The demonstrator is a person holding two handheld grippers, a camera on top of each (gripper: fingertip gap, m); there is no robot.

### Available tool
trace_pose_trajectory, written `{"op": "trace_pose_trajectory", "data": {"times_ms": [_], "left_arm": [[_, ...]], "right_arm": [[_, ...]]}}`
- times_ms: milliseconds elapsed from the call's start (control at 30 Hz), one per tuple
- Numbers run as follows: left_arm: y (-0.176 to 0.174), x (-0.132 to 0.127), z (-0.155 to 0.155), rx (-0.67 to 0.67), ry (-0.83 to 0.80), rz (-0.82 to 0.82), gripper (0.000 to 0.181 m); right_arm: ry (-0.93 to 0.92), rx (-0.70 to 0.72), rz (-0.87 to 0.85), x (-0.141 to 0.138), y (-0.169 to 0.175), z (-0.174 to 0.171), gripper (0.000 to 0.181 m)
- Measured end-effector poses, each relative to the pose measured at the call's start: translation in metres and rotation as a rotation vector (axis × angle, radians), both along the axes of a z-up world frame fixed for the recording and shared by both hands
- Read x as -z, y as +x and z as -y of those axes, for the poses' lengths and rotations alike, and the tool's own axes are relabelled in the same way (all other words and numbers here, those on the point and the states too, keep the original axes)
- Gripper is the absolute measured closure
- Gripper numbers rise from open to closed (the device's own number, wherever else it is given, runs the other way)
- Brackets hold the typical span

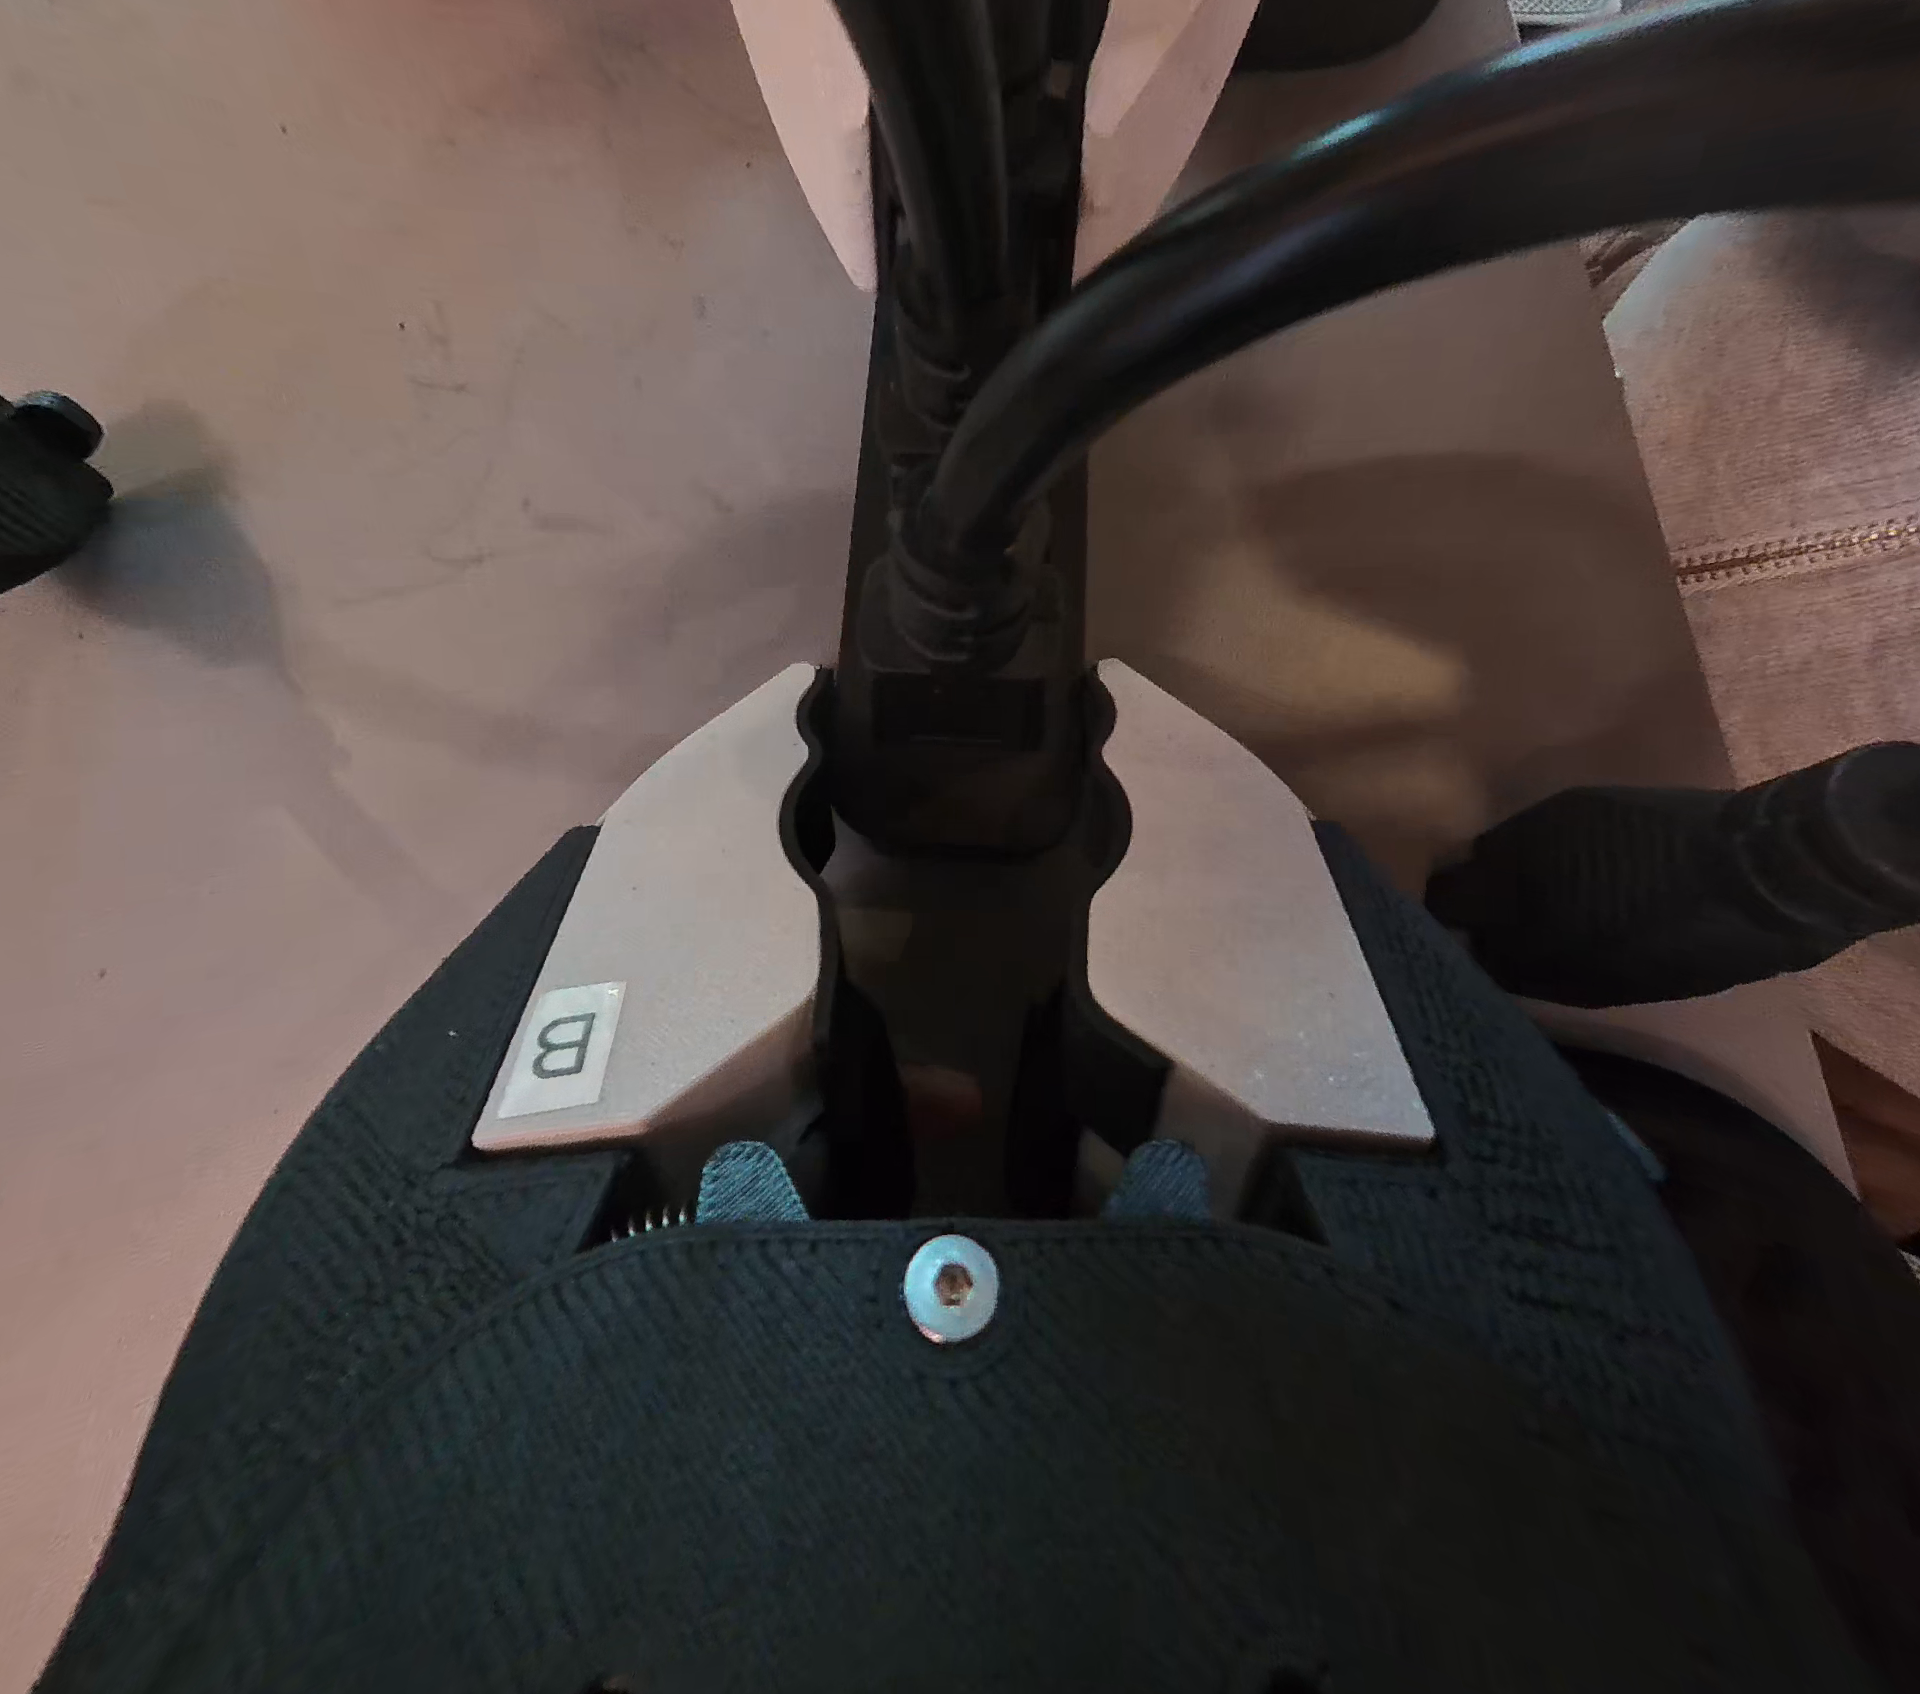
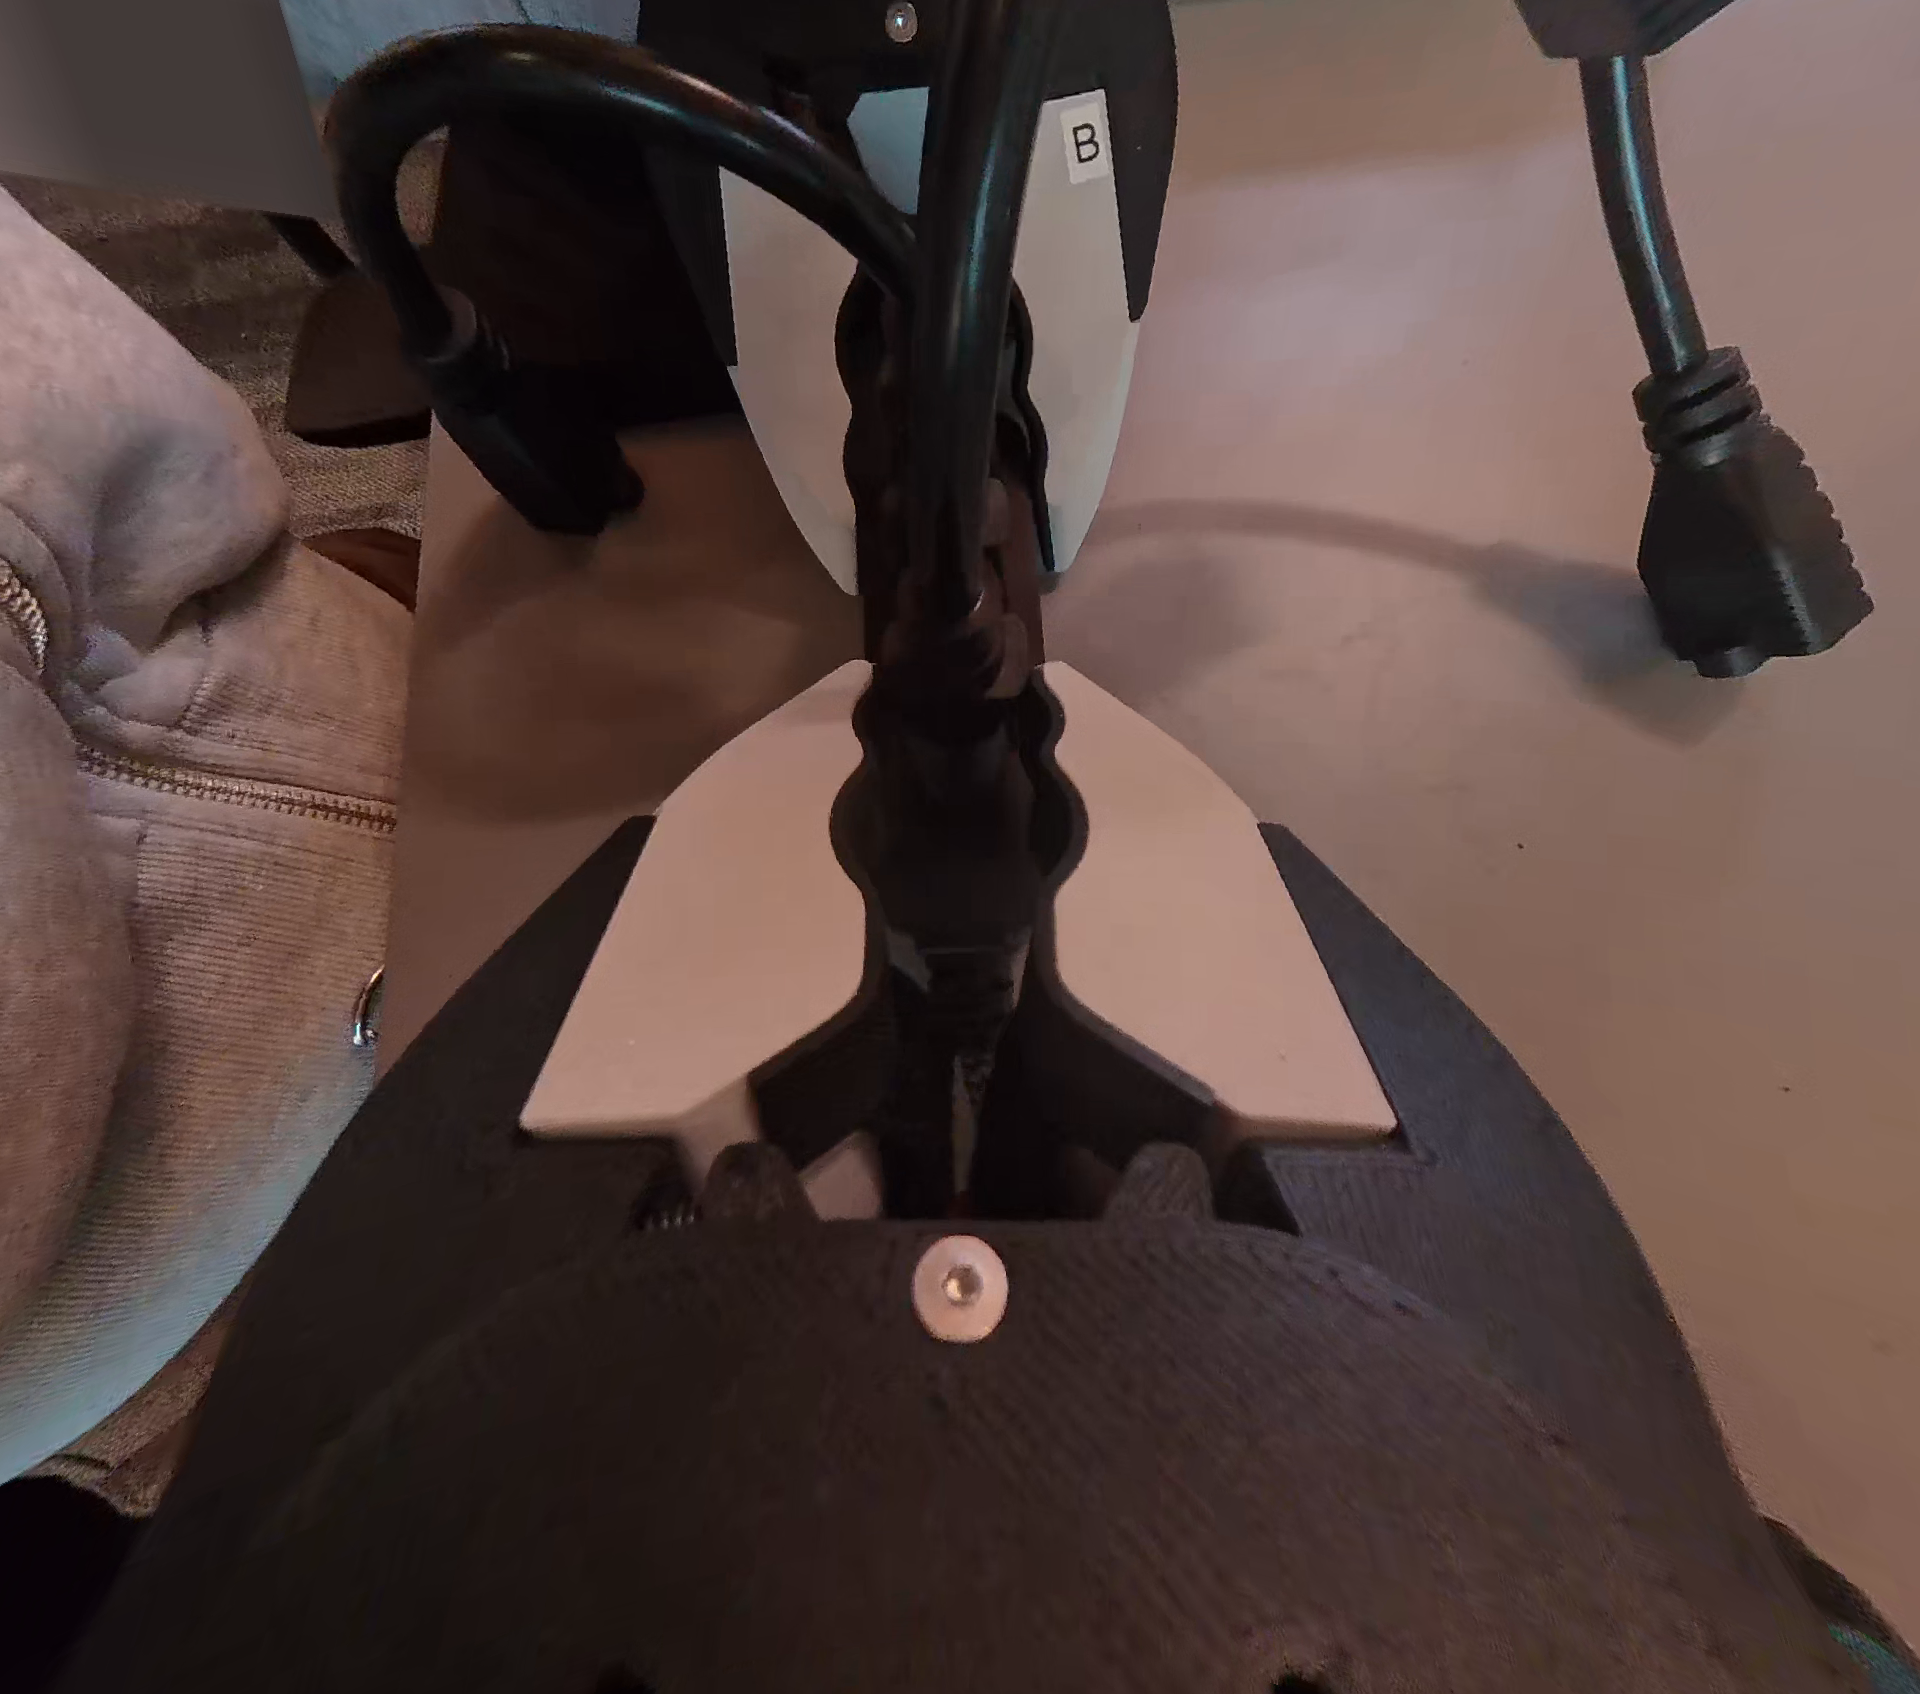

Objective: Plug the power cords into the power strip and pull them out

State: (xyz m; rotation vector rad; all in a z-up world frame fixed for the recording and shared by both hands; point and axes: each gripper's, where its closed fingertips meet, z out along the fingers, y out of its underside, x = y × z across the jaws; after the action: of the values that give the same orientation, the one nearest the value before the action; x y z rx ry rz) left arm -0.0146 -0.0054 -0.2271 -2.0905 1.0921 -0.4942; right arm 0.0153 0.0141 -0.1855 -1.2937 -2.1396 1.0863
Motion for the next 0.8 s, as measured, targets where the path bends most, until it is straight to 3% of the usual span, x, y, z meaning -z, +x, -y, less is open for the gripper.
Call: {"op": "trace_pose_trajectory", "data": {"times_ms": [367,533,667,767,800], "left_arm": [[0.000,0.000,0.000,-0.001,0.014,-0.008,0.137],[0.003,-0.015,-0.004,-0.013,0.098,0.066,0.135],[0.005,-0.013,-0.003,-0.005,0.053,0.084,0.140],[0.005,-0.013,-0.003,-0.003,0.052,0.080,0.140],[0.005,-0.013,-0.003,-0.002,0.050,0.081,0.140]], "right_arm": [[0.158,-0.040,0.186,0.004,0.001,0.000,0.154],[0.173,-0.051,0.193,0.003,0.001,0.000,0.154],[0.172,-0.064,0.212,0.003,0.002,-0.001,0.155],[0.132,-0.051,0.246,-0.011,0.005,-0.002,0.138],[0.101,-0.050,0.231,-0.021,0.003,0.001,0.142]]}}
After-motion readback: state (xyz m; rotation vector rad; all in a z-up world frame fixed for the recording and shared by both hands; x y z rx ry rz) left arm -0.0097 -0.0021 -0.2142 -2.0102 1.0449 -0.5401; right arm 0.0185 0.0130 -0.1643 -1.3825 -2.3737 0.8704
